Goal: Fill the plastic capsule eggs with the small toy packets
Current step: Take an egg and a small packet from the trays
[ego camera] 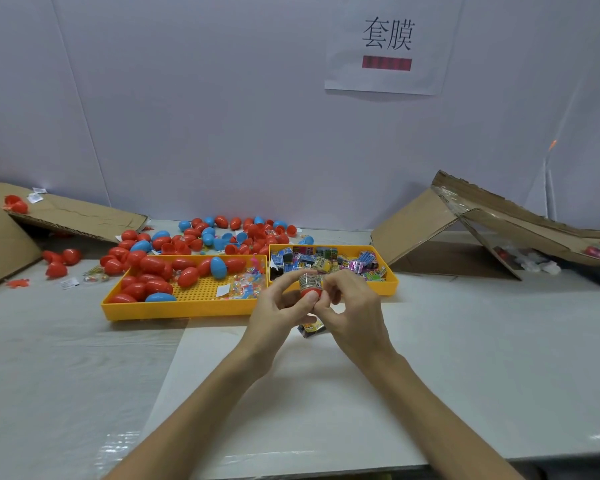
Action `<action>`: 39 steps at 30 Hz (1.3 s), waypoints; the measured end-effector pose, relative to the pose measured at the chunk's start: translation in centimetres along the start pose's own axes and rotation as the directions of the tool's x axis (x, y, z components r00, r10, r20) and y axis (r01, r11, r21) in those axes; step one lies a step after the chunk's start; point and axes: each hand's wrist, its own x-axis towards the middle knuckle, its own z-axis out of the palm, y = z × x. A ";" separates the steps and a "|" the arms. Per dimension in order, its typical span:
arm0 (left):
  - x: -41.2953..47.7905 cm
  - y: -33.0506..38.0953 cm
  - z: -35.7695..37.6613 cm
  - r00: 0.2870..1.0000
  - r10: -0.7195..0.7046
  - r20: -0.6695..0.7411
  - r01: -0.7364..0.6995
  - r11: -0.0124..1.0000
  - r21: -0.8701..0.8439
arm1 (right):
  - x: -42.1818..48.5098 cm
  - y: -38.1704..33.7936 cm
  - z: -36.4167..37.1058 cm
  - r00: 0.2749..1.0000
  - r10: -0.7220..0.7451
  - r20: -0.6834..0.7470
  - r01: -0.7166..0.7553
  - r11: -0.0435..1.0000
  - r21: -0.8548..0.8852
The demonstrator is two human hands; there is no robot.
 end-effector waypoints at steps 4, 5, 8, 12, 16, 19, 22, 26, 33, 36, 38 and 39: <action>0.0 0.0 0.0 1.000 -0.002 -0.006 0.002 1.000 0.003 | -0.1 0.2 0.1 1.000 0.001 0.009 -0.001 1.000 -0.008; 0.0 0.0 0.0 1.000 -0.005 -0.007 0.005 1.000 0.004 | -0.1 0.2 0.1 1.000 -0.002 0.005 0.002 1.000 -0.005; 0.0 -0.1 0.1 1.000 -0.010 -0.014 0.010 1.000 0.015 | -0.1 0.2 0.0 1.000 -0.005 0.010 0.005 1.000 0.002; 0.0 -0.1 0.1 1.000 -0.004 -0.023 0.005 1.000 0.022 | -0.1 0.3 0.1 1.000 -0.021 0.015 0.021 1.000 0.002; -0.2 0.1 0.3 0.999 -0.004 -0.031 0.005 1.000 0.028 | -0.3 0.4 0.2 1.000 -0.009 0.014 0.009 1.000 0.008; -0.1 0.8 0.1 0.996 -0.066 -0.065 0.058 0.992 -0.113 | -0.1 0.0 0.4 0.997 0.056 -0.060 -0.048 0.991 0.121; 0.1 1.6 -0.7 0.984 -0.174 -0.026 0.148 0.898 -0.415 | 0.1 0.0 0.7 0.989 0.114 -0.095 -0.094 0.976 0.196; -0.3 1.9 -0.9 0.979 -0.185 0.082 0.199 0.814 -0.545 | -0.2 0.4 0.7 0.998 0.057 -0.011 -0.054 0.988 0.144; -0.5 2.1 -0.8 0.970 -0.202 0.138 0.243 0.746 -0.620 | -0.2 0.7 0.9 0.997 -0.048 -0.055 0.052 0.995 0.079; -0.4 1.9 -0.6 0.967 -0.223 0.121 0.249 0.737 -0.628 | -0.2 0.8 0.7 0.994 -0.065 -0.082 0.072 0.994 0.087; -0.3 1.8 -0.7 0.966 -0.235 0.108 0.251 0.755 -0.606 | 0.0 0.7 0.4 0.998 -0.041 -0.037 0.046 0.989 0.140; -0.3 1.8 -0.7 0.968 -0.231 0.103 0.246 0.769 -0.590 | 0.2 0.7 0.3 1.000 -0.029 -0.004 0.029 0.987 0.157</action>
